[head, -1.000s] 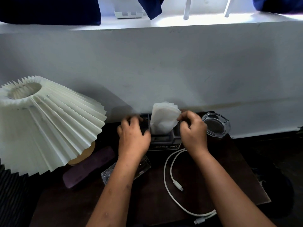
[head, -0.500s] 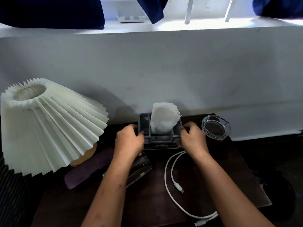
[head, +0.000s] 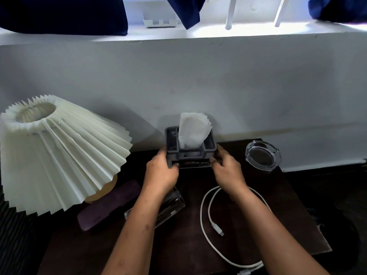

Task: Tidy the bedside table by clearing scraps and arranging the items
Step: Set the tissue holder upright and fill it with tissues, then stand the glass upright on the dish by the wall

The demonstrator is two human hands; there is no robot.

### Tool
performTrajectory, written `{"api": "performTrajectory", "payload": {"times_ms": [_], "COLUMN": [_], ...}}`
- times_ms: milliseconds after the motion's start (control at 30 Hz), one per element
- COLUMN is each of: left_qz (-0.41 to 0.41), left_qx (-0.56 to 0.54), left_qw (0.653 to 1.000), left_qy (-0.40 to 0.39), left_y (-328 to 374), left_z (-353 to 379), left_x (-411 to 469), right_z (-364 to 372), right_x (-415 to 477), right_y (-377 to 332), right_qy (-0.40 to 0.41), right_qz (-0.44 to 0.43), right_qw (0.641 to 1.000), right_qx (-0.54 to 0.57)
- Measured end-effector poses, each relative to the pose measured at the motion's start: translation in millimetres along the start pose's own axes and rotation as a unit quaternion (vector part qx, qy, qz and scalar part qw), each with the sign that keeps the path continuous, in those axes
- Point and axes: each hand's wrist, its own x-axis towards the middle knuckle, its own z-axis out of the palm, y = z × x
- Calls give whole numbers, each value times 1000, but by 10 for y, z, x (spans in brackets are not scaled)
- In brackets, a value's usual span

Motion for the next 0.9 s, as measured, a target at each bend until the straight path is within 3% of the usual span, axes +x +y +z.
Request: {"api": "performTrajectory", "payload": {"times_ms": [600,767,900], "left_qz": [80,75,58], "left_qx": [68,82,101], "left_qw": [994,994,993], "left_qy": [-4,14,-1], "left_y": [-56,-106,-186], "left_z": [23,-63,-180], "left_x": [-57,-102,-234], "right_z": [28,1,-35], "right_x": [15,-34,-198], "right_y": [87,37,-32], "right_qy": [-47,-17,-47], "right_qz": [1,35,32], "right_qw": [999,997,993], "right_qx": [-12,-67,-106]}}
